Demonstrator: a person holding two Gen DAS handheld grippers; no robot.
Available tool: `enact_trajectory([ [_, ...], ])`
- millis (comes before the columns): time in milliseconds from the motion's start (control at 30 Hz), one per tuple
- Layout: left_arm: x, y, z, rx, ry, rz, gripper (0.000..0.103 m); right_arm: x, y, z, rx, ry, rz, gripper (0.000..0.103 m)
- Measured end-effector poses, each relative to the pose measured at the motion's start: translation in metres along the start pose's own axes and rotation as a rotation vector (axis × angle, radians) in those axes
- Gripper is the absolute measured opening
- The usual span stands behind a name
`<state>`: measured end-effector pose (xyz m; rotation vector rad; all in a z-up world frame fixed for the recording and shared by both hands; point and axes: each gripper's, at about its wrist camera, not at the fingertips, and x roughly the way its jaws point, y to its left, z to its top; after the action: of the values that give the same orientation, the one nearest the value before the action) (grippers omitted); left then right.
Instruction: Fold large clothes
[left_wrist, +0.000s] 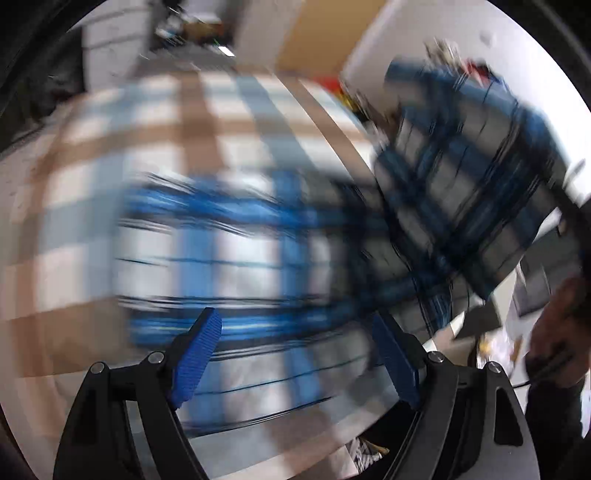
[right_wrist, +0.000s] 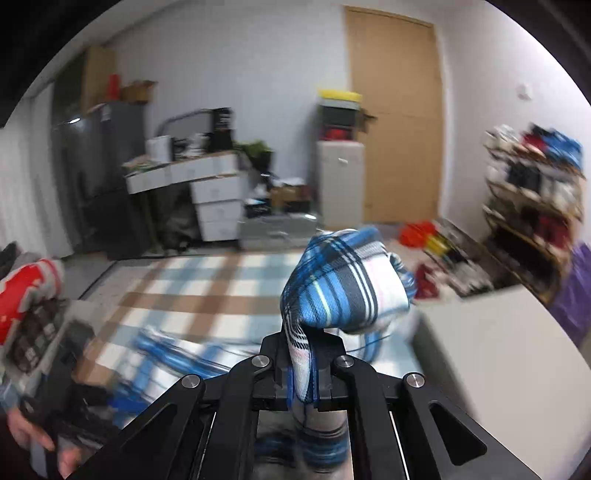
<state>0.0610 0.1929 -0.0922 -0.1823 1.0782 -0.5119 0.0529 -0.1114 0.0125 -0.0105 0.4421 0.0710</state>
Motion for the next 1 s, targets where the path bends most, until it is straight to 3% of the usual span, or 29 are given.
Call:
enact_trajectory([
  [133, -0.038, 0.064, -0.004, -0.117, -0.075, 0.070, 0.080, 0.028, 0.080, -0.006, -0.113, 0.045, 0.056, 0.006],
  [200, -0.036, 0.081, -0.008, -0.163, -0.070, 0.082, 0.080, 0.049, 0.119, -0.023, -0.135, 0.108, 0.100, 0.006],
  [333, -0.020, 0.100, -0.017, -0.250, -0.011, 0.028, 0.080, 0.084, 0.177, -0.076, -0.200, 0.220, 0.170, 0.005],
  [433, -0.021, 0.095, -0.015, -0.215, 0.006, -0.008, 0.080, 0.090, 0.197, -0.110, -0.248, 0.239, 0.196, 0.005],
  [533, -0.025, 0.078, -0.011, -0.154, -0.002, -0.043, 0.080, 0.089, 0.197, -0.132, -0.288, 0.241, 0.204, 0.005],
  [633, -0.014, 0.068, 0.005, -0.144, 0.018, -0.161, 0.080, 0.080, 0.183, -0.141, -0.298, 0.219, 0.217, 0.005],
  [800, 0.028, 0.067, 0.030, -0.270, 0.168, -0.387, 0.080, 0.054, 0.136, -0.128, -0.130, 0.144, 0.305, 0.003],
  [1000, 0.057, 0.035, 0.046, -0.313, 0.327, -0.463, 0.080, 0.040, 0.087, -0.113, 0.073, 0.124, 0.428, 0.003],
])
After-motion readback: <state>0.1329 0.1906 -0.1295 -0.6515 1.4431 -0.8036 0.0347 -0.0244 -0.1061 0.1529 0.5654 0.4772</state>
